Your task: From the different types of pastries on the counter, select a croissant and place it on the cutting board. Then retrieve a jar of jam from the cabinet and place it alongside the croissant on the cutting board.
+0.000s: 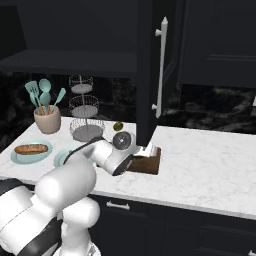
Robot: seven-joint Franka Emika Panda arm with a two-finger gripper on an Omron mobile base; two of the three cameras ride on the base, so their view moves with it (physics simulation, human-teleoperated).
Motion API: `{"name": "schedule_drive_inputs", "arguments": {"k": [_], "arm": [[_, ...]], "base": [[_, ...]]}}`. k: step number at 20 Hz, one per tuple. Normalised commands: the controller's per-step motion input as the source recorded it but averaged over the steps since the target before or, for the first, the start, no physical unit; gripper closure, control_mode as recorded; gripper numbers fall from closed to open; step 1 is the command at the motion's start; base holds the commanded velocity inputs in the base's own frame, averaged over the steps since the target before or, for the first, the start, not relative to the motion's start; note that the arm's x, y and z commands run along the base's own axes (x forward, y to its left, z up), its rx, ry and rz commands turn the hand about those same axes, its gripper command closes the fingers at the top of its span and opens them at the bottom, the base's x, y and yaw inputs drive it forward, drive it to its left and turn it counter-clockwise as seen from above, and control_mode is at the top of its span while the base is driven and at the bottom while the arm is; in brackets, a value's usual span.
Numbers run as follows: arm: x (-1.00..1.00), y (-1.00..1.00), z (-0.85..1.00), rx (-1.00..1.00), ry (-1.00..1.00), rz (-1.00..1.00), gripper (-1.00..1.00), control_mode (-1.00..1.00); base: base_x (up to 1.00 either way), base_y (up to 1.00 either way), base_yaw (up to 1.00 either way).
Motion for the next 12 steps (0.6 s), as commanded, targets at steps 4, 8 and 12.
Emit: {"name": "schedule_drive_inputs", "arguments": {"k": [4,8,12], "arm": [[-0.37,0.01,-0.75,-0.02,0.04,-0.04,1.00,-1.00],[0.69,0.00,0.01,0.11,-0.08,-0.03,1.00,-1.00],[0.98,0.00,0.25,0.09,-0.16,-0.07,1.00,-1.00]], "base": [[0.00,0.00,0.00],[0.00,0.00,0.00],[0.00,0.00,0.00]]}}
